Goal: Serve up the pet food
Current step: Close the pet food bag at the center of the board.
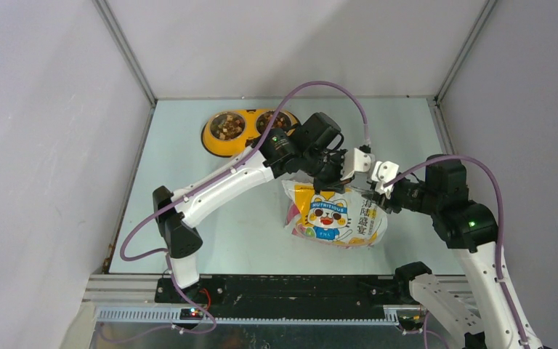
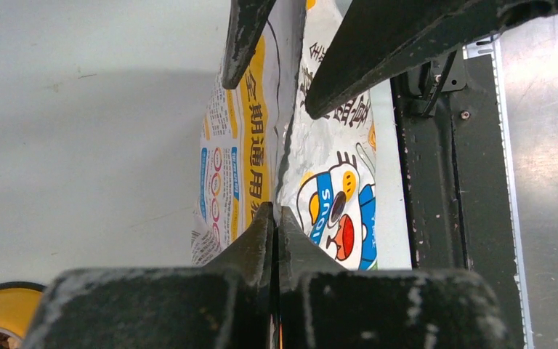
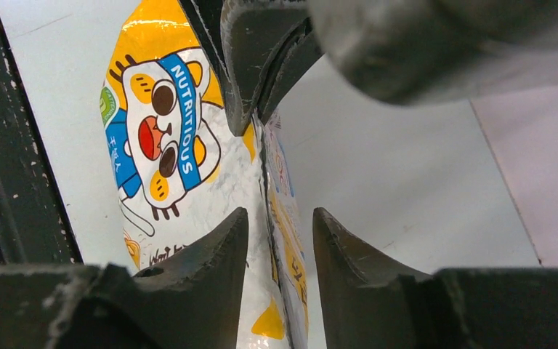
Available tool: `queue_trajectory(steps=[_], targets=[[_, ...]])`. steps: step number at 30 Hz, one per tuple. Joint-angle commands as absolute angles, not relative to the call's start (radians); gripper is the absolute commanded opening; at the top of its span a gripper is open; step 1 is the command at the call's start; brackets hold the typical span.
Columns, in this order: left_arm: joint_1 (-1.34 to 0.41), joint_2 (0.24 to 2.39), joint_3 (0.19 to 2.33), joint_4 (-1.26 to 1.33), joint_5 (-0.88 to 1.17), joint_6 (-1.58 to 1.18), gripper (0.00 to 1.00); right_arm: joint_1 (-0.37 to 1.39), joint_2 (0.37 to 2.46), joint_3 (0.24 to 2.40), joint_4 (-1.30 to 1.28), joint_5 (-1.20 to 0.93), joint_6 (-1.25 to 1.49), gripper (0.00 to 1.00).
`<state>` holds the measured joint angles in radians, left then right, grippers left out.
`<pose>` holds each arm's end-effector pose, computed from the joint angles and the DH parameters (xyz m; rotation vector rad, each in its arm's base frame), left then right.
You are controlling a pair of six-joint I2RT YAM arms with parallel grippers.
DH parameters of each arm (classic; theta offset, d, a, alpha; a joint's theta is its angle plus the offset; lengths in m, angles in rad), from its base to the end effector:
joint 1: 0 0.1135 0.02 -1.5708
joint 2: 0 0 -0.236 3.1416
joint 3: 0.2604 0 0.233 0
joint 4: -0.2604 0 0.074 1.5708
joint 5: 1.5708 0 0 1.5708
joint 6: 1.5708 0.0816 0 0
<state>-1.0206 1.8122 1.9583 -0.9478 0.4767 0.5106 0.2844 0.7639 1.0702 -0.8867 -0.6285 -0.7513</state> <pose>0.1732 -0.3540 0.3295 1.8287 1.5628 -0.8072 0.1432 0.0918 0.3251 -1.3089 1.5807 0.3866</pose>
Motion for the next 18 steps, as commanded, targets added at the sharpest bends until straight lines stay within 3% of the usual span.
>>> queue_trajectory(steps=[1,7,11,13,14,15,18], targets=[[-1.065,1.769,2.022,-0.908,0.572,0.482,0.00,0.287,0.815,1.051,-0.912,-0.661,-0.749,0.41],[-1.050,1.764,2.017,-0.880,0.630,0.443,0.00,0.287,0.834,1.018,-0.861,-0.706,-0.728,0.40],[-1.035,1.761,2.008,-0.858,0.668,0.409,0.00,0.286,0.836,1.000,-0.841,-0.725,-0.719,0.35],[-1.033,1.761,2.006,-0.857,0.667,0.408,0.00,0.287,0.838,0.998,-0.837,-0.727,-0.719,0.23],[-1.033,1.760,2.005,-0.857,0.669,0.405,0.00,0.287,0.839,0.998,-0.838,-0.727,-0.723,0.10],[-1.032,1.760,2.005,-0.856,0.673,0.404,0.00,0.287,0.842,0.999,-0.841,-0.725,-0.726,0.04],[-1.028,1.759,2.006,-0.853,0.682,0.395,0.00,0.283,0.844,0.999,-0.846,-0.715,-0.730,0.00]])
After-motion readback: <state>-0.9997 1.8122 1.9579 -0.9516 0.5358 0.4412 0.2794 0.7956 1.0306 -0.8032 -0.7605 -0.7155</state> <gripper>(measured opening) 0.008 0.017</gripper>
